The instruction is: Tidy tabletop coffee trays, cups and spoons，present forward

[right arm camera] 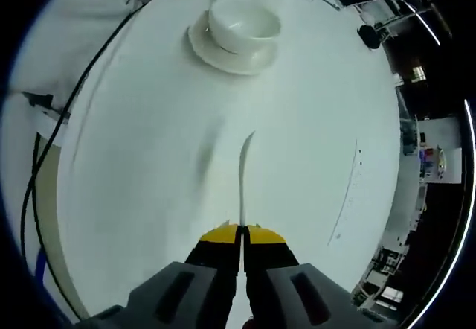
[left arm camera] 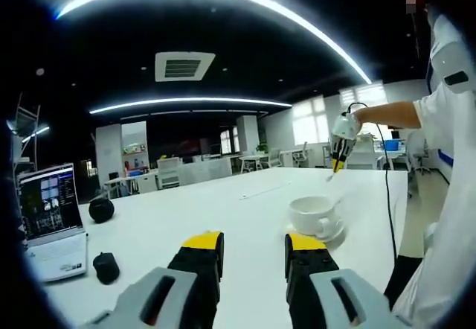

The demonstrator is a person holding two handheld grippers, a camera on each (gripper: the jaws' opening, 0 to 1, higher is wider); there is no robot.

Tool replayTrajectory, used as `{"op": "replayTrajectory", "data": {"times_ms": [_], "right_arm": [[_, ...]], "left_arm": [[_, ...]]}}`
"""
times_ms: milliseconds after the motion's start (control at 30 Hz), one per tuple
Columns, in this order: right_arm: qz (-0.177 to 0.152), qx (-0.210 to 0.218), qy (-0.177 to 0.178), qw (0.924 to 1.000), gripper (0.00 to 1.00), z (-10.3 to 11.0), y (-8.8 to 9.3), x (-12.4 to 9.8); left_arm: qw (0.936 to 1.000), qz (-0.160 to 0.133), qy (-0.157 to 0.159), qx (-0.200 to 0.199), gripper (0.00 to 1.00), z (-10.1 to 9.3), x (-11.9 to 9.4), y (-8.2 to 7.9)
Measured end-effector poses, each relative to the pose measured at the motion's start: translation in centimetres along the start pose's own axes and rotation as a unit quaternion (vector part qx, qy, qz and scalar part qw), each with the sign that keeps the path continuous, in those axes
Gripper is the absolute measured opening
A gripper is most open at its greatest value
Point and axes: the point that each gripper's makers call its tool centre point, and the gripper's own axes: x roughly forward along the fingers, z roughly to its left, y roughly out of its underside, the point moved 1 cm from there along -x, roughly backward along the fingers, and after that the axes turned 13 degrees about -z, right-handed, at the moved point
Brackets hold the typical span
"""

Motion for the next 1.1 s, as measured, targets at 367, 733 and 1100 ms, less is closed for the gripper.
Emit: {"op": "replayTrajectory", "data": {"times_ms": [367,733,1100], "right_arm": [[0.019,-0.135,0.043,0.9898,0.03,-1.8,-5.5,-1.2],[0.037,-0.239,0.057,0.9685,0.03,-3.1,-9.5,-1.0],[0.045,-0.314,0.073,0.9456,0.03,-3.6,-13.0,-0.5]], "left_arm": [[1.0000,-0.001,0.003,0.000,0.34,-0.4,0.1,-0.1],[0.9999,0.003,0.014,0.008,0.35,-1.2,0.3,0.0],[0.9998,0.004,0.017,0.009,0.35,-1.4,0.1,-0.1]]}}
